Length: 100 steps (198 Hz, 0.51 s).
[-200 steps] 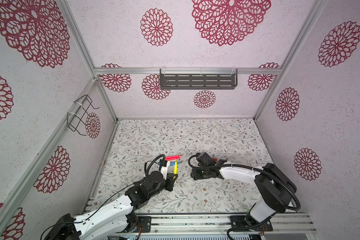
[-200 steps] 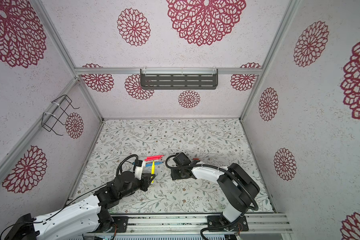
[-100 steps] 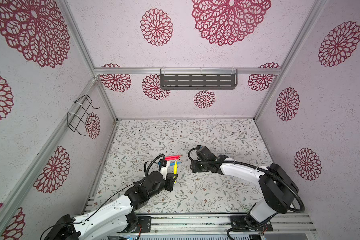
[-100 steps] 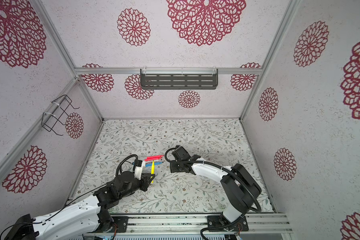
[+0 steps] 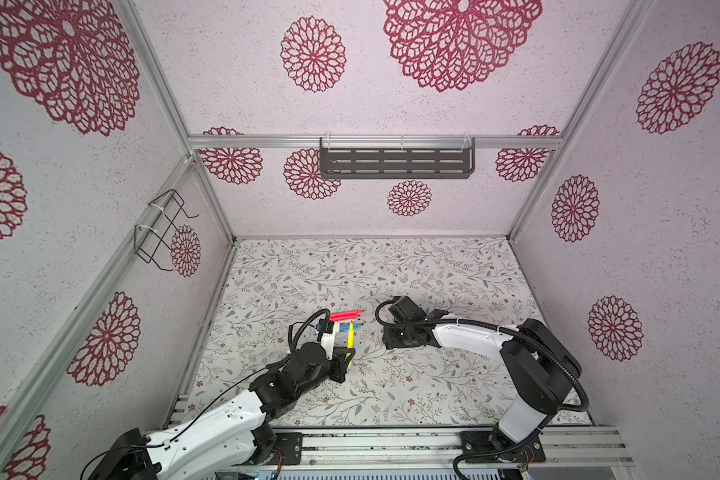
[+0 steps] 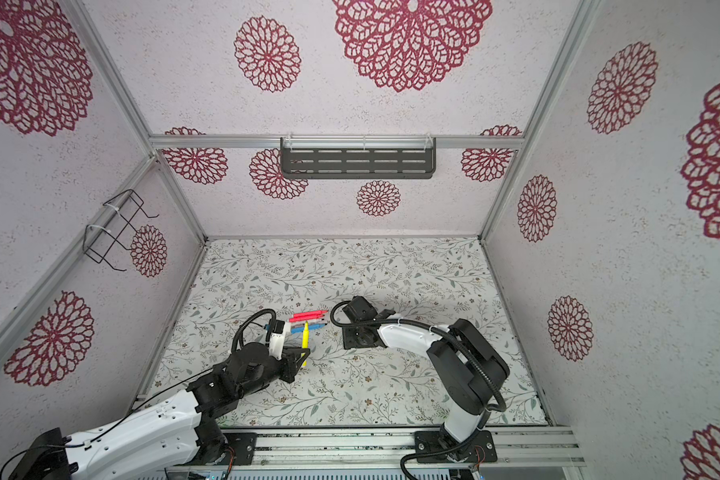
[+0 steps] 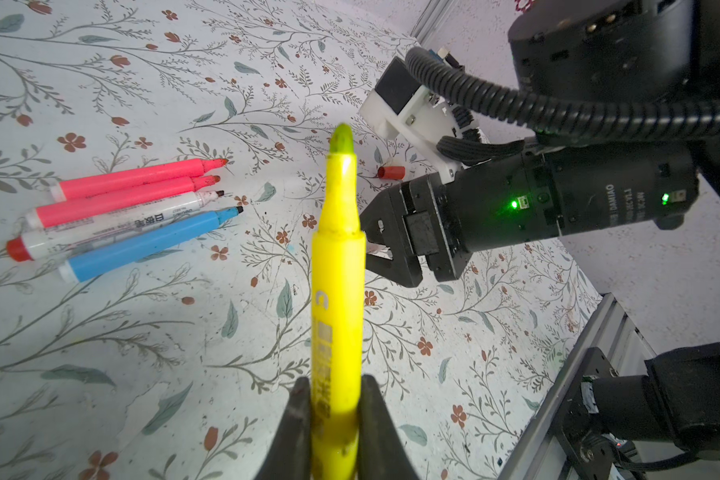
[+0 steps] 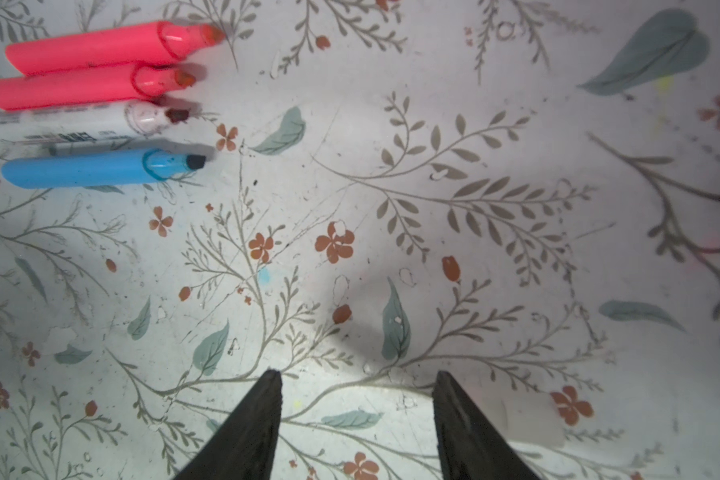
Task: Insert the pens into the pen caps
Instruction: 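Lower right gripper over a translucent white cap and align fingers around it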
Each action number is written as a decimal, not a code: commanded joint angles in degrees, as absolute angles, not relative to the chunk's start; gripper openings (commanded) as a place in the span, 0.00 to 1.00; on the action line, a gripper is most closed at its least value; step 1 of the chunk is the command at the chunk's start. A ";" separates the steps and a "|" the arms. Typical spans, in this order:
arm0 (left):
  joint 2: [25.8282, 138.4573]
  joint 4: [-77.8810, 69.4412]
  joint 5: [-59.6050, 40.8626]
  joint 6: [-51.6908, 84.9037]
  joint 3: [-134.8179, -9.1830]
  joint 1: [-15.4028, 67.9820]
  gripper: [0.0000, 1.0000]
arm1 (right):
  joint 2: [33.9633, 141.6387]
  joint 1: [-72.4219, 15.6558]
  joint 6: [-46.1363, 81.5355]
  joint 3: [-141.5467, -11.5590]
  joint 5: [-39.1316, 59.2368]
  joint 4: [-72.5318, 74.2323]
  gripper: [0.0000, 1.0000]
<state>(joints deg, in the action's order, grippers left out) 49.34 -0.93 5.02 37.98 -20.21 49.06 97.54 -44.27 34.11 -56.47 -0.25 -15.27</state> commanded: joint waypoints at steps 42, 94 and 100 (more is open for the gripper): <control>49.31 -1.32 5.48 37.88 -21.20 48.67 0.00 | 96.36 -43.90 35.13 -54.20 -0.92 -15.20 0.60; 49.39 -1.66 5.58 38.10 -21.10 48.74 0.00 | 90.99 -43.95 36.04 -50.59 -1.97 -16.17 0.60; 49.46 -1.67 5.55 38.05 -21.20 48.71 0.00 | 90.45 -43.95 36.04 -50.54 -1.93 -16.25 0.59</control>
<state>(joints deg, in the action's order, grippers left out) 49.43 -0.93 5.06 37.98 -20.21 49.06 94.32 -44.27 34.89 -51.00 -0.43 -14.79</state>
